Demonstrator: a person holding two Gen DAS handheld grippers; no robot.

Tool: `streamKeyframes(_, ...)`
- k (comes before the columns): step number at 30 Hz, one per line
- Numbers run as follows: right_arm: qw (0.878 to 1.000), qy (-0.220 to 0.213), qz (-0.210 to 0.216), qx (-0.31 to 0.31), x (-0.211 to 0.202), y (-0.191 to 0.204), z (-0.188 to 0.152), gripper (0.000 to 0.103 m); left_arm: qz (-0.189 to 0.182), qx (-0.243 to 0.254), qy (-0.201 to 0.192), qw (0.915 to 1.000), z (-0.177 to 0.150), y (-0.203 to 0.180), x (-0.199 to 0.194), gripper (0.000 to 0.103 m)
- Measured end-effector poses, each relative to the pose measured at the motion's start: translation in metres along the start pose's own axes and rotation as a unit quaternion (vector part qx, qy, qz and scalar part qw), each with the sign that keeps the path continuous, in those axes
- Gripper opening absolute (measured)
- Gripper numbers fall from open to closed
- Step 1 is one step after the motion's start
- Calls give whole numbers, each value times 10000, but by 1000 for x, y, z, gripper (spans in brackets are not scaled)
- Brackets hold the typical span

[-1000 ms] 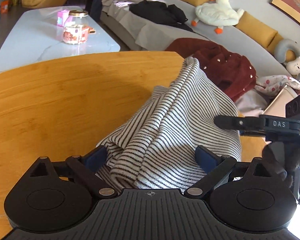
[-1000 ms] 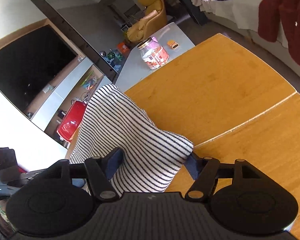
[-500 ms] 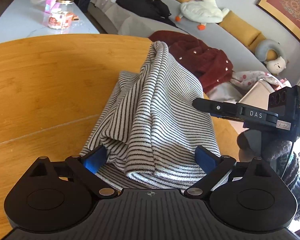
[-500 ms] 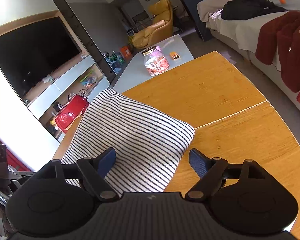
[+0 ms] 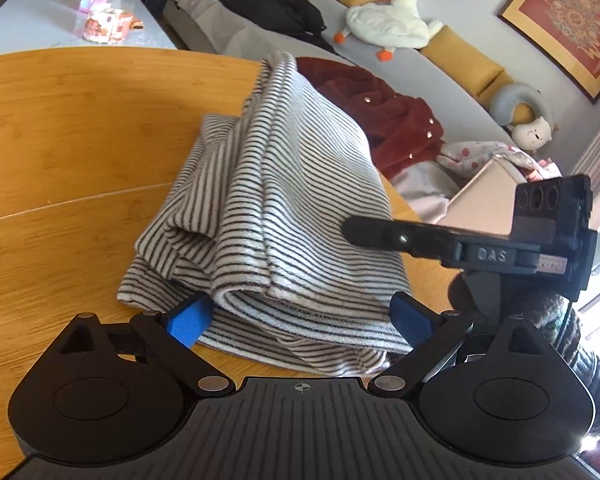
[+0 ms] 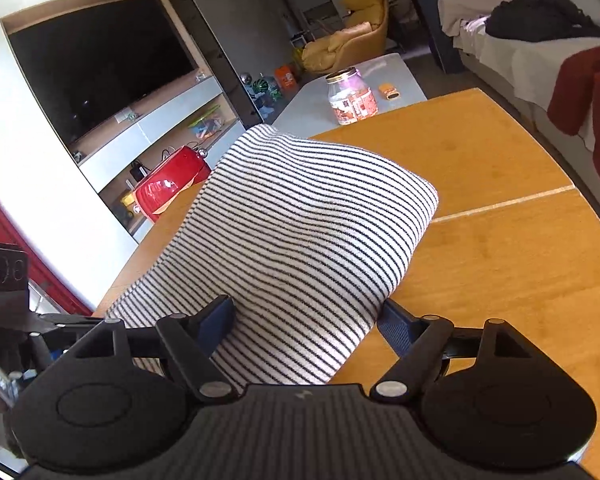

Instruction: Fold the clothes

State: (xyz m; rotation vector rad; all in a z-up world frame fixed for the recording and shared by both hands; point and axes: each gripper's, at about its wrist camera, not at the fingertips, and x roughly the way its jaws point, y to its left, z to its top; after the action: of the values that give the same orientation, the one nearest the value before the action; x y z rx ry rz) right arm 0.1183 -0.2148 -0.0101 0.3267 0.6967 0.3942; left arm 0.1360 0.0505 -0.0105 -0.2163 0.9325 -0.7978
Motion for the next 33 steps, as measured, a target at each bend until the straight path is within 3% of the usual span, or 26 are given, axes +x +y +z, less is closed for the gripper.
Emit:
streamKeyframes(6, 9975, -266, -388, -533, 19, 10, 24, 80, -98, 83, 8, 9999, 3, -12, 2, 98)
streamKeyframes(9, 9947, -351, -545, -799, 11, 16, 23, 82, -32, 222, -295, 9993, 7, -18, -18, 98)
streamKeyframes(11, 9923, -382, -655, -982, 4, 18, 17, 86, 132, 281, -609, 9977, 13, -21, -36, 98)
streamKeyframes(14, 9924, -405, -637, -968, -6, 17, 9, 93, 667, 204, -969, 9928, 25, -16, -47, 100)
streamKeyframes(17, 9922, -400, -626, -1000, -9, 17, 5, 103, 1026, -28, -961, 9901, 34, -3, -34, 100)
streamKeyframes(21, 9954, -262, -447, -811, -10, 12, -1, 103, 826, -261, -577, 9946, 29, 14, -5, 99)
streamKeyframes(26, 9999, 103, -34, 42, -2, -7, -5, 103, 772, -139, -592, 9952, 16, 12, 5, 97)
streamKeyframes(33, 9983, 460, 129, -343, -9, -2, -7, 103, 593, -154, -641, 9961, -8, -11, 1, 96)
